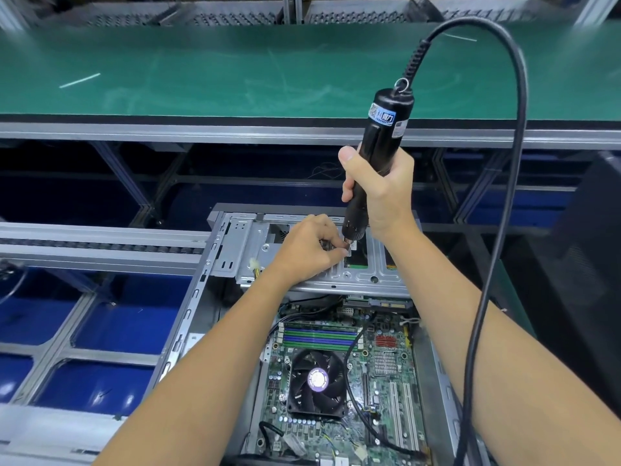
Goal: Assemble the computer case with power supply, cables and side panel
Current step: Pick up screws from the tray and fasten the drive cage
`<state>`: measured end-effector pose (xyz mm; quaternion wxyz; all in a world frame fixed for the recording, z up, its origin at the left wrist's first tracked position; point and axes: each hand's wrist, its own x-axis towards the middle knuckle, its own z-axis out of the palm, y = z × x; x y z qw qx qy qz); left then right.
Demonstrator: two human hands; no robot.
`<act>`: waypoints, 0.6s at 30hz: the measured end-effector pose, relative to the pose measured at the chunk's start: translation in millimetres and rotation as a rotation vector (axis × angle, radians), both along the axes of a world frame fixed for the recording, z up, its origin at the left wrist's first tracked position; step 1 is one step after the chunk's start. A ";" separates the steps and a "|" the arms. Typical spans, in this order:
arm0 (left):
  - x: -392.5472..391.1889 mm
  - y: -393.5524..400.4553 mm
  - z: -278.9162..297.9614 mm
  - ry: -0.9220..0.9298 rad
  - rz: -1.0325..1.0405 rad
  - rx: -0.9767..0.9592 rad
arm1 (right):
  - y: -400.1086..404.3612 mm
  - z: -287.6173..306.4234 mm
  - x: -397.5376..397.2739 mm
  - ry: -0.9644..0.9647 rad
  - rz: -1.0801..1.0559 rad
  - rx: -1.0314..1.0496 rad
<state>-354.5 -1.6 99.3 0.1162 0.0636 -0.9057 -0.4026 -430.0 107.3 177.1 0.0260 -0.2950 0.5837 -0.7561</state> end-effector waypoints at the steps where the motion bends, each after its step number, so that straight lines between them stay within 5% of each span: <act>1: -0.2 -0.2 -0.3 -0.001 0.002 0.004 | -0.4 1.9 0.1 0.017 0.015 0.005; 7: 2.2 3.2 1.1 0.037 -0.045 -0.136 | 4.6 18.8 -4.8 0.047 -0.003 -0.052; 11: 3.3 9.0 0.0 0.127 -0.087 -0.389 | 30.8 22.6 -14.2 -0.015 -0.116 -0.112; 18: 4.8 17.6 3.9 0.197 -0.076 -0.555 | 114.0 24.9 -19.8 -0.165 -0.382 -0.242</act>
